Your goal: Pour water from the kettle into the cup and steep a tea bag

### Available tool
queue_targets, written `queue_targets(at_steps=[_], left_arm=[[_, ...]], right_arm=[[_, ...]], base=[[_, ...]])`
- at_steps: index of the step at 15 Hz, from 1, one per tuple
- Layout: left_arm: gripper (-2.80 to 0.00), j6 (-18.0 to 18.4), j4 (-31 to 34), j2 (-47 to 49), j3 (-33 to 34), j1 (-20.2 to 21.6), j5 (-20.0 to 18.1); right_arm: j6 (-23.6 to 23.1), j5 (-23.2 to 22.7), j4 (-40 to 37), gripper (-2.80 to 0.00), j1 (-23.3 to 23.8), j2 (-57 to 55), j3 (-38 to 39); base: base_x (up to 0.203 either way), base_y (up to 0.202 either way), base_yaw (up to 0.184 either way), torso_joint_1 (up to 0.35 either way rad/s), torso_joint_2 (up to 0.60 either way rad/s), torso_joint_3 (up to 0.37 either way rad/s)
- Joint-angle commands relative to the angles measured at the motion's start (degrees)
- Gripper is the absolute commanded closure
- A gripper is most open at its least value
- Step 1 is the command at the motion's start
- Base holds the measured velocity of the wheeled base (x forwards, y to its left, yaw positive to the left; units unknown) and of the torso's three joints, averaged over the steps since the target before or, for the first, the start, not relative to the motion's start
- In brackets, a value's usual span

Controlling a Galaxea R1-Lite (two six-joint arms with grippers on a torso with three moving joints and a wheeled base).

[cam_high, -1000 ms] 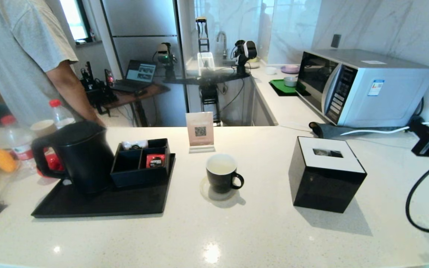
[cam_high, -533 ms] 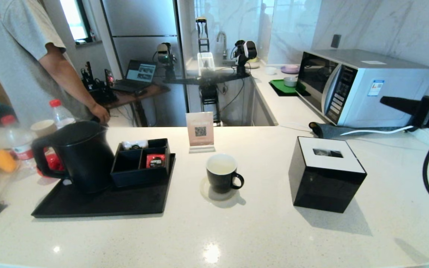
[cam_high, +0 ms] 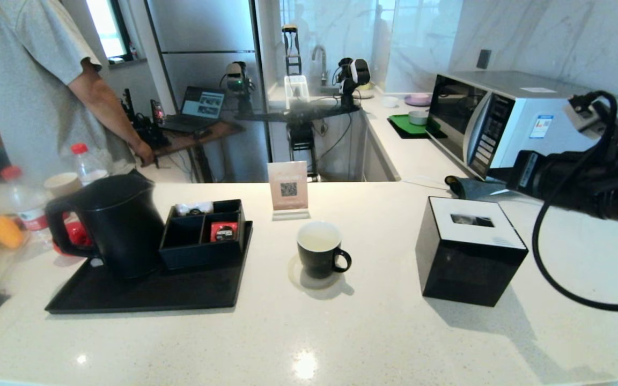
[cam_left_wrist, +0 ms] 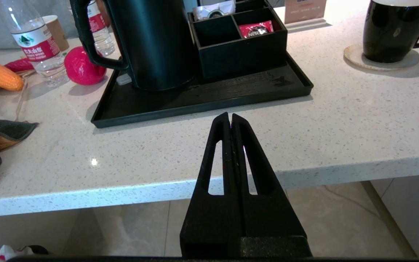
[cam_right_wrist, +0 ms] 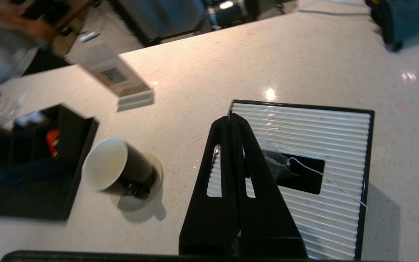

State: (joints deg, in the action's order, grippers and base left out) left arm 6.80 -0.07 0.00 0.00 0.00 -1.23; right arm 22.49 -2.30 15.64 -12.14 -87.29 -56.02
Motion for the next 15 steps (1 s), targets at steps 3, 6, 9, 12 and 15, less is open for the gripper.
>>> queue_targets(at_steps=[3, 6, 9, 12, 15], left_arm=[[0.0, 0.1, 0.0, 0.0, 0.0, 0.0, 0.0], [0.0, 0.1, 0.0, 0.0, 0.0, 0.0, 0.0], [0.0, 0.1, 0.0, 0.0, 0.0, 0.0, 0.0], [0.0, 0.1, 0.0, 0.0, 0.0, 0.0, 0.0], [0.0, 0.1, 0.0, 0.0, 0.0, 0.0, 0.0]], right_arm=[[9.9, 10.1, -4.6, 0.0, -4.0, -6.1, -3.9], [15.8, 13.7, -6.0, 0.0, -4.1, -8.1, -5.0], [19.8, 15.7, -6.8, 0.0, -4.3, -8.9, -4.9], [22.9, 17.0, -9.2, 0.0, -4.3, -8.8, -5.0], [23.3, 17.0, -9.8, 0.0, -4.2, -8.5, -4.6]], base=[[0.0, 0.0, 0.0, 0.0, 0.0, 0.0], [0.0, 0.0, 0.0, 0.0, 0.0, 0.0], [0.0, 0.0, 0.0, 0.0, 0.0, 0.0], [0.0, 0.0, 0.0, 0.0, 0.0, 0.0], [0.0, 0.0, 0.0, 0.0, 0.0, 0.0]])
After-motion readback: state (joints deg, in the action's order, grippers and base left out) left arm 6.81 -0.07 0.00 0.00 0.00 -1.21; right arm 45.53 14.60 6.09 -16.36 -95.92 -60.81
